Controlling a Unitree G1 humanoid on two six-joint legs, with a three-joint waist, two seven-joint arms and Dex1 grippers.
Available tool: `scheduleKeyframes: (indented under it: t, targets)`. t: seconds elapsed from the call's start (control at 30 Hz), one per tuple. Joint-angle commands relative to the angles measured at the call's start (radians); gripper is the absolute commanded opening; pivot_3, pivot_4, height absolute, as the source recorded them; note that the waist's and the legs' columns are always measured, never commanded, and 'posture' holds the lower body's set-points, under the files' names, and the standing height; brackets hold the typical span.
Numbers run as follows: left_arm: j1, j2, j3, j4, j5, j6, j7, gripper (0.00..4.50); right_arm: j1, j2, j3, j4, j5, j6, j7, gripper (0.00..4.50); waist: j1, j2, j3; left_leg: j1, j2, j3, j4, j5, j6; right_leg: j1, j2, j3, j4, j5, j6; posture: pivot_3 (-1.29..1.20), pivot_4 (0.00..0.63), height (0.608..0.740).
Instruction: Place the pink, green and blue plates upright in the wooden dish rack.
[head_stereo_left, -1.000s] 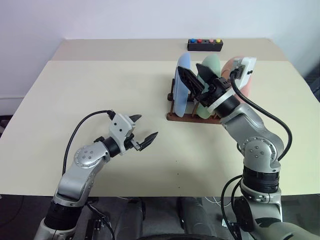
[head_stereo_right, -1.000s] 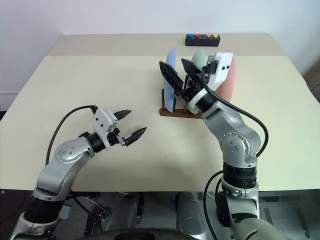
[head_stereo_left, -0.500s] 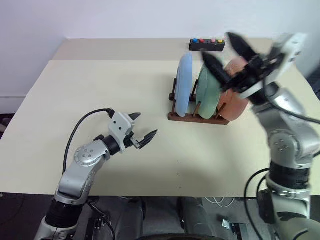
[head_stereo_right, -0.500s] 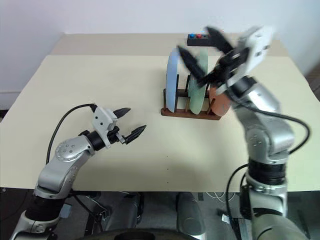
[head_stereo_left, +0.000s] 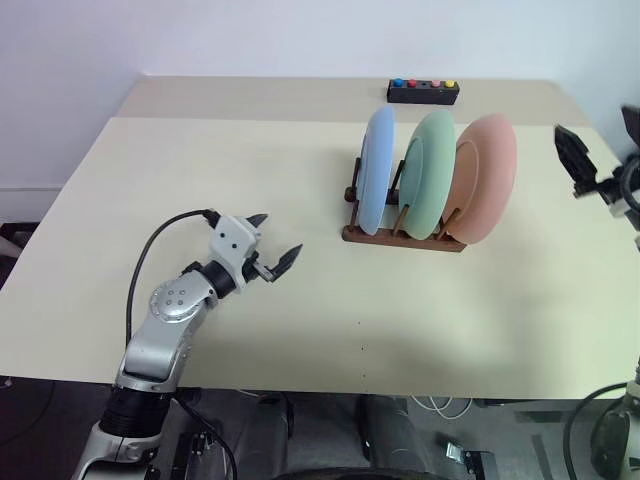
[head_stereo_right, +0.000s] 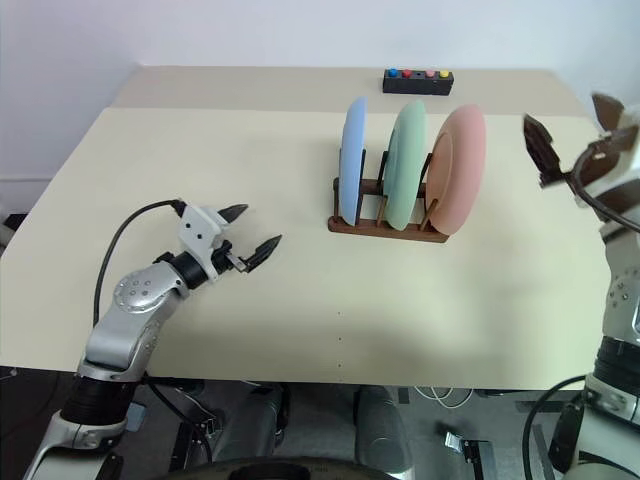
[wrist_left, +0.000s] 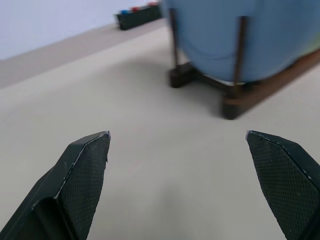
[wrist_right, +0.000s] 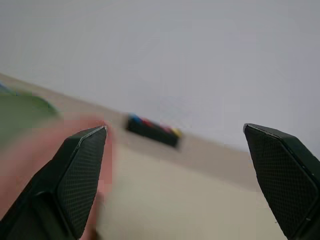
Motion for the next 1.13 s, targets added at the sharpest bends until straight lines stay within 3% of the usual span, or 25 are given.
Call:
scheduleKeyframes:
  t: [0.03,0.37,1.13]
  targets:
    - [-0.028,0.005,0.093,0.083,0.028,-0.054,0.072,4.50,0.133,0.017,0.007,0.016,-0.050,-0.057,0.043,4.47,0.000,-0.001,-0.001,0.001,0.000,0.000,0.000,0.000,0.000,0.001,0.000,0.000,0.001,0.000,0.000,0.00,0.150,0.734]
    - [0.017,0.006,0.116,0.171,0.061,-0.137,0.092,4.50,0.224,0.091,0.110,0.110,-0.104,-0.136,0.083,4.47,-0.004,0.002,0.000,0.002,0.000,0.002,0.000,0.000,0.000,0.000,0.000,0.001,0.001,0.000,0.000,0.00,0.150,0.734]
    - [0.074,-0.022,0.113,0.145,0.104,-0.102,0.133,4.50,0.090,0.096,0.152,0.452,-0.134,-0.329,0.140,4.47,-0.003,0.002,0.000,0.002,0.000,0.001,0.000,0.000,0.000,0.001,0.001,0.001,0.001,0.000,0.001,0.00,0.150,0.734]
